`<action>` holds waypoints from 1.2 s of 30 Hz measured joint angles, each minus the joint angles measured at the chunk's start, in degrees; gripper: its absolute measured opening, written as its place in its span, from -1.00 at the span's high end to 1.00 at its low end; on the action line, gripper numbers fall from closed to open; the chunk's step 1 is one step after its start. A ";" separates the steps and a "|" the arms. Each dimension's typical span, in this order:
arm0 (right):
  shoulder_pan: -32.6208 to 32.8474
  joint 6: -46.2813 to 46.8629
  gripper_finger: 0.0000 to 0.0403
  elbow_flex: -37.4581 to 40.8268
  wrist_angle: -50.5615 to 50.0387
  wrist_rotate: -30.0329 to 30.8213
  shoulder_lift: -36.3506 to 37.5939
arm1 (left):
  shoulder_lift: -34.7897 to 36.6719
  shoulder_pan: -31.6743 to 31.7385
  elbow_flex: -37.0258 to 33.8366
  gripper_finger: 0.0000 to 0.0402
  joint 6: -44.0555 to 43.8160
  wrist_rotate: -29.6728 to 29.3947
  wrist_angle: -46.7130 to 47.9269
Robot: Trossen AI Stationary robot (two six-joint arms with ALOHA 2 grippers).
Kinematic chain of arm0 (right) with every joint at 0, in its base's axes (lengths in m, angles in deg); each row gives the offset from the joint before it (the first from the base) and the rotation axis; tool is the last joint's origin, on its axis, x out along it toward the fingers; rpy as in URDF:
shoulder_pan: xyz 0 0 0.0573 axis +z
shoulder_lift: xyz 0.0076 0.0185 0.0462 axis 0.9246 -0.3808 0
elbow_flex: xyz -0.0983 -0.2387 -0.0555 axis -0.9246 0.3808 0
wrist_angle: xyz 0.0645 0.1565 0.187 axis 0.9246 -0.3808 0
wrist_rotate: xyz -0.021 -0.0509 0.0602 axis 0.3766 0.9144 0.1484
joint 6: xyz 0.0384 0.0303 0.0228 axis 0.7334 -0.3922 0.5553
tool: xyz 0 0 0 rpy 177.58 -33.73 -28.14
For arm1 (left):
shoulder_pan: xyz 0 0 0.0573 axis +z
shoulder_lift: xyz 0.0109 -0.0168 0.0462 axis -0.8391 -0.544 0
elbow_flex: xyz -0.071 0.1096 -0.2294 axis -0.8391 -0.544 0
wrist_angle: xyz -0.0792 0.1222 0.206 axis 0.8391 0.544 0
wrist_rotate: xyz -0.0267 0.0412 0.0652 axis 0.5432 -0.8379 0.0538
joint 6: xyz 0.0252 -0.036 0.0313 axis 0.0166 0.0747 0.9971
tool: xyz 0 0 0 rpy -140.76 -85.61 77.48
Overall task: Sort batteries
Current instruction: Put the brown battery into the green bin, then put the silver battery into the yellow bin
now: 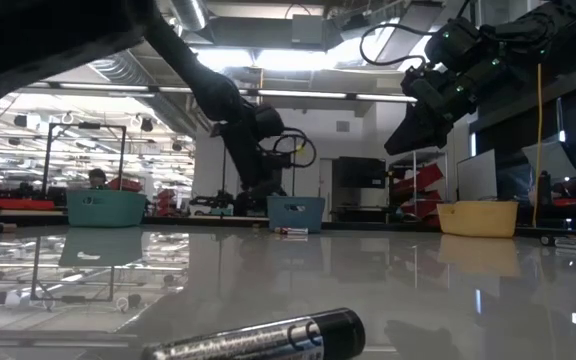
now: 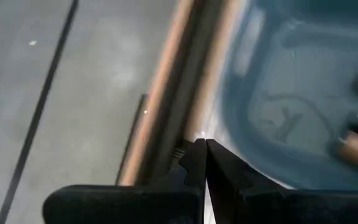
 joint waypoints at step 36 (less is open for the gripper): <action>0.00 0.00 0.33 0.00 -0.82 0.11 0.00 | 0.28 -2.63 -1.20 1.00 -8.72 5.72 14.24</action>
